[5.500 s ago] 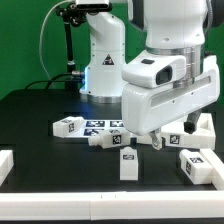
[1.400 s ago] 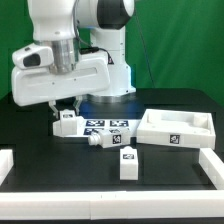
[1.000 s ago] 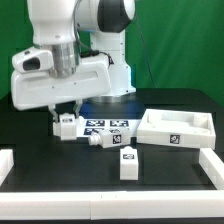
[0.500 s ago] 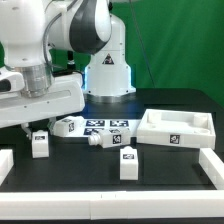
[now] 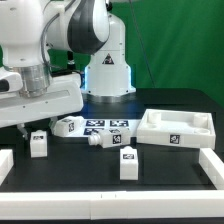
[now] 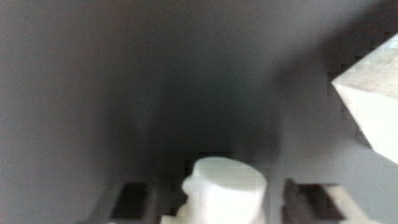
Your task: Assemble one leg
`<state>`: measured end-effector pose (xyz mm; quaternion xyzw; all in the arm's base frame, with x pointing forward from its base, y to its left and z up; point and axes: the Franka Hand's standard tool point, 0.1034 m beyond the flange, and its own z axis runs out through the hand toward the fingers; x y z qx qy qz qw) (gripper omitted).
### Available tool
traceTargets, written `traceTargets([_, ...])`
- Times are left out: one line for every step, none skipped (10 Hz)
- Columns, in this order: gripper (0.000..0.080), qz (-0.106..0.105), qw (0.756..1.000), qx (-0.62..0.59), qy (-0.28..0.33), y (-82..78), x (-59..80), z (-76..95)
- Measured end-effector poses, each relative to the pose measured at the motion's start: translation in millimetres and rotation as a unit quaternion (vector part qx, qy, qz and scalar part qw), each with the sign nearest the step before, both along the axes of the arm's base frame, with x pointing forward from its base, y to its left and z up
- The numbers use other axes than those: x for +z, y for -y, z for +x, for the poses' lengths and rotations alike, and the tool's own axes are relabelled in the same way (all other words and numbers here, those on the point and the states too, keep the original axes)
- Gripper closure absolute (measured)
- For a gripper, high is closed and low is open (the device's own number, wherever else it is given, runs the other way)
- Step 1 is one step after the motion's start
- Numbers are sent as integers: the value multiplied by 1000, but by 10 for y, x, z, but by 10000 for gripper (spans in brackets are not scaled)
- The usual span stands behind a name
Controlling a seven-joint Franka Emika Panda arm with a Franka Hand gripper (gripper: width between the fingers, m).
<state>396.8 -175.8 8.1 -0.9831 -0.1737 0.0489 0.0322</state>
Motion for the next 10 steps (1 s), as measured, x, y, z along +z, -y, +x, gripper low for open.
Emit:
traceTargets([309, -1, 1000, -3, 1, -15, 12, 18])
traceTargets([185, -15, 999, -49, 7, -172, 150, 175])
traceTargets([185, -26, 997, -69, 18, -367, 274, 364])
traceTargets([157, -33, 995, -97, 16, -596, 354, 579])
traceTargets([152, -42, 992, -114, 21, -834, 457, 843])
traceTargets([152, -41, 993, -106, 32, -980, 529, 989])
traceTargets([150, -39, 992, -112, 35, -1054, 539, 1042])
traceTargets([150, -39, 993, -110, 35, -1057, 535, 1038])
traceTargets([150, -39, 993, -110, 35, -1058, 534, 1038])
traceTargets([150, -39, 993, -109, 35, -1059, 535, 1038])
